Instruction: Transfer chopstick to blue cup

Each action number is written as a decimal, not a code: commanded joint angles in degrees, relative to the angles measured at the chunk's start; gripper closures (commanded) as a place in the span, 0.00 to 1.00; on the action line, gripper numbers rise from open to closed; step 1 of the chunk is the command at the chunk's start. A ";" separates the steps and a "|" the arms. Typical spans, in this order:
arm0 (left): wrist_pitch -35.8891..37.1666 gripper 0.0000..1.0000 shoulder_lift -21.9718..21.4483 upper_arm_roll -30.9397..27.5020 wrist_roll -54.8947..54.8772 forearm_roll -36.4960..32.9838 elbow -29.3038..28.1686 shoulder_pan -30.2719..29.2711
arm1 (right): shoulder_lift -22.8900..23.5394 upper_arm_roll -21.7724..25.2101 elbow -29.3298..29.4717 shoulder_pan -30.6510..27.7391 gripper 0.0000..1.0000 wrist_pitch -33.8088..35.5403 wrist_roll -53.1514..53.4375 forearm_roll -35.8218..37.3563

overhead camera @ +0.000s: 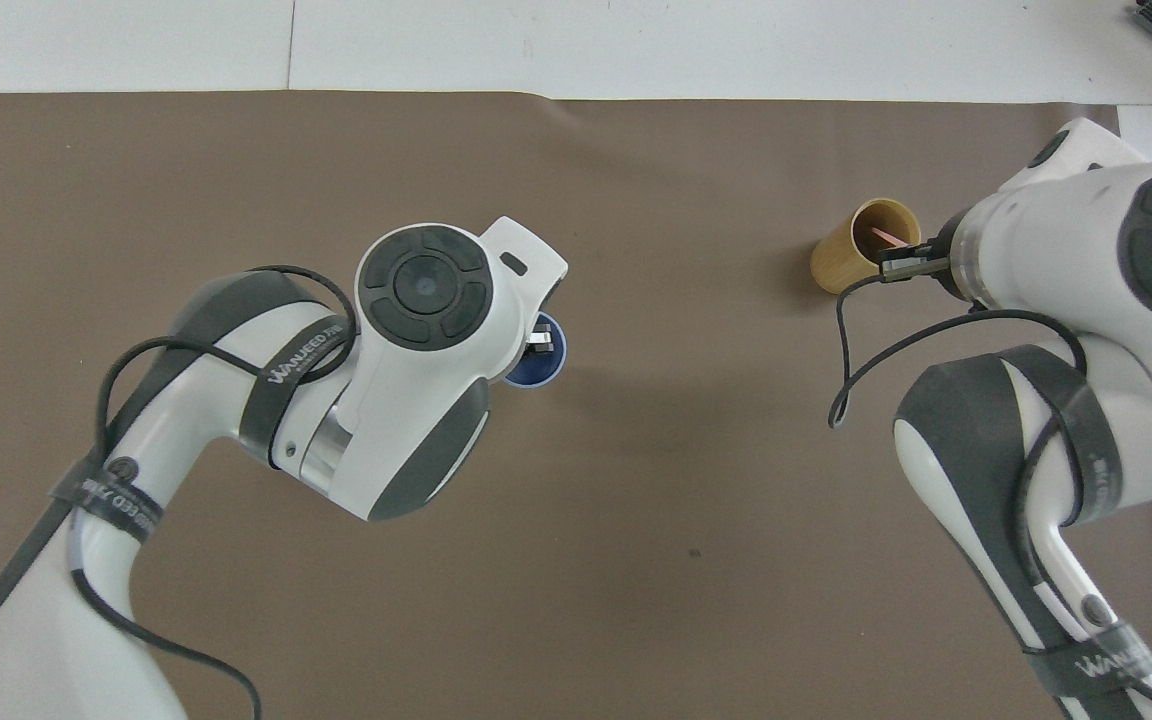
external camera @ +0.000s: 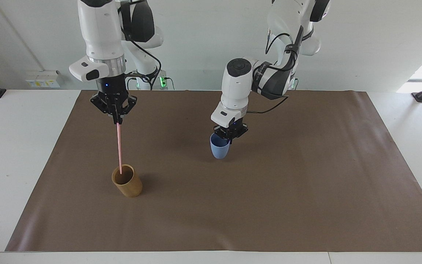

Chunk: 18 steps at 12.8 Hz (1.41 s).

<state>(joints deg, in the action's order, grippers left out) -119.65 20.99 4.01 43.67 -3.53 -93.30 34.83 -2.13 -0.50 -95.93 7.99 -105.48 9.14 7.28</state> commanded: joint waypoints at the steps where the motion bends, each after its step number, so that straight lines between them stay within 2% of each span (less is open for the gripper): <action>1: -1.72 1.00 2.47 -1.02 2.56 -1.83 1.63 1.29 | 0.28 -0.21 4.26 -2.44 1.00 7.02 -0.26 -4.98; 3: -1.90 1.00 4.50 -1.11 2.73 -2.87 2.60 2.70 | 0.55 -0.21 5.05 -4.11 1.00 9.67 -0.35 -7.44; 4: -1.90 1.00 4.50 -1.11 2.82 -2.88 2.69 2.70 | 0.55 -0.21 5.06 -5.16 1.00 10.29 -0.26 -10.07; 7: -3.29 1.00 4.50 -1.02 3.78 -2.18 2.69 2.61 | 0.64 -0.29 4.97 -5.70 1.00 10.47 1.40 -10.80; 9: -7.33 1.00 4.41 -0.93 10.61 -2.27 1.12 2.35 | 0.81 -0.47 5.06 -5.62 1.00 10.65 3.34 -10.80; 18: -3.92 1.00 3.54 -0.93 8.98 -5.61 -0.47 2.53 | 0.72 -0.56 5.14 -5.44 1.00 12.32 3.61 -10.88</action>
<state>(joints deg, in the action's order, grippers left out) -124.18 25.34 3.81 52.44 -7.71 -92.65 36.41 -2.11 -0.68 -92.26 2.95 -94.54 11.96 -2.04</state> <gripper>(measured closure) 0.956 0.903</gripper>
